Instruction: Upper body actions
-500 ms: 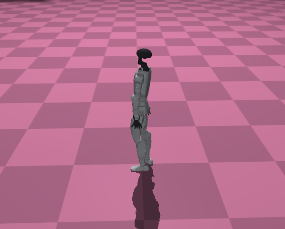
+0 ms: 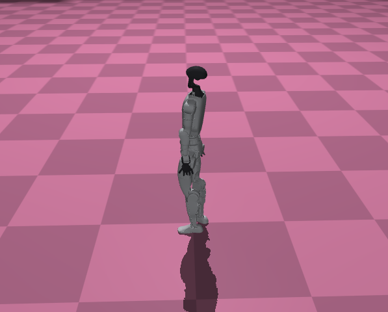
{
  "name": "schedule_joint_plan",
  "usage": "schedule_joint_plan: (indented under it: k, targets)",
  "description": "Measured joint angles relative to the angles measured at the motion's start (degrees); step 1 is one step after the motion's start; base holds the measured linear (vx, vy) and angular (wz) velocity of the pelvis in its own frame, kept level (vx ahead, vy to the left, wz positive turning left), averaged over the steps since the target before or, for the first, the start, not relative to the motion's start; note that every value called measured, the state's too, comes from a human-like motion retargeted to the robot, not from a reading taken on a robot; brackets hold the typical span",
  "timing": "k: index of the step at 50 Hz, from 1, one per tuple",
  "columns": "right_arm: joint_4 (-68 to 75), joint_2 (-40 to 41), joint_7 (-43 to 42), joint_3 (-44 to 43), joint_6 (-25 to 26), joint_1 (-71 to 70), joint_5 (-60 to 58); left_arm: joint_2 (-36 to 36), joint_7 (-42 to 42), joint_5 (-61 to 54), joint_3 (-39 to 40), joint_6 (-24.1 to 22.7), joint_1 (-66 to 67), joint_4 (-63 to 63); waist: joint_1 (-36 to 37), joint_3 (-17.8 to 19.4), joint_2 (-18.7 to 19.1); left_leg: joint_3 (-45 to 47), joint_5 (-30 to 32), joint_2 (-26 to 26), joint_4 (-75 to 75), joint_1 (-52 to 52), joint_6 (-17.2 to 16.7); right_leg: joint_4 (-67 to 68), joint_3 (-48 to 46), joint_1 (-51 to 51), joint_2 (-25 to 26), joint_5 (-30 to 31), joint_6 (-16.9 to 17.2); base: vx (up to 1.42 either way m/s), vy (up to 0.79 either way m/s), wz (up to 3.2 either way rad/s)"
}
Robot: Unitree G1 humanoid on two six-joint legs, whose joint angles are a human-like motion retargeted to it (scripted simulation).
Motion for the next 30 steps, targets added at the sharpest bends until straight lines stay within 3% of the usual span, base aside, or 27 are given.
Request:
schedule_joint_plan:
  k: [30]
  targets:
    - [0.0, -0.09, 0.0, 0.17, -0.04, -0.01, -0.19, 0.11, 0.01, -0.35, -0.4, 0.04, 0.11, 0.03, -0.1, 0.05, 0.08, 0.07, -0.26, 0.12, -0.02, 0.12, -0.08, 0.09, -0.1, -0.04, -0.07, 0.09, 0.08, 0.0, 0.0, 0.0]
